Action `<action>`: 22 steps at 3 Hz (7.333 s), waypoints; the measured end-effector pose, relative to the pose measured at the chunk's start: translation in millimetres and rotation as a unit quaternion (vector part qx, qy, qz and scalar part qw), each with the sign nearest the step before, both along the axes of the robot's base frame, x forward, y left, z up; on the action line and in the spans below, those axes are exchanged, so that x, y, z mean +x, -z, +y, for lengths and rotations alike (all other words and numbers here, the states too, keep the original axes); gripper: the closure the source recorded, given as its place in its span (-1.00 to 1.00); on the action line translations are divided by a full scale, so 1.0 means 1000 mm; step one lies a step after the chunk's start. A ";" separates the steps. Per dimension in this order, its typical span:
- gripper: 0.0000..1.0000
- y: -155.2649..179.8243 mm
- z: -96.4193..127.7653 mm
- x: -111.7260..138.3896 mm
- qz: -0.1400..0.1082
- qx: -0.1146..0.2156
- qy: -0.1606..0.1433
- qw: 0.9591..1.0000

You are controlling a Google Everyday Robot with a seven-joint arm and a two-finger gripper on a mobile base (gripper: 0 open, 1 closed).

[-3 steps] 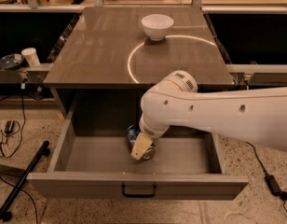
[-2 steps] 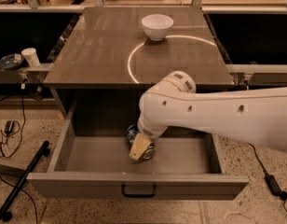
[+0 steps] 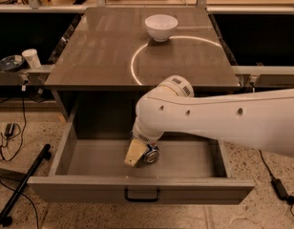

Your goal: Pick pepsi can from top drawer and place on counter

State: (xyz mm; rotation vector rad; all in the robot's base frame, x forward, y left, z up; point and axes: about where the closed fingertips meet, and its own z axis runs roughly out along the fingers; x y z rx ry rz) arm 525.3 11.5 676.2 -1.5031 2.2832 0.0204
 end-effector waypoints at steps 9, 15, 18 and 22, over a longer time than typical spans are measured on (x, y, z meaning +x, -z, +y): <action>-1.00 0.040 -0.028 0.030 0.005 0.044 0.019 0.999; -1.00 0.067 0.018 0.025 0.037 0.084 -0.043 0.995; 0.47 0.067 0.018 0.025 0.037 0.084 -0.043 0.995; 1.00 0.020 0.020 0.036 0.021 0.066 -0.039 0.997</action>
Offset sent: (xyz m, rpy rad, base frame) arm 0.0118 -0.0080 -0.0085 -0.0321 -0.0135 -0.0138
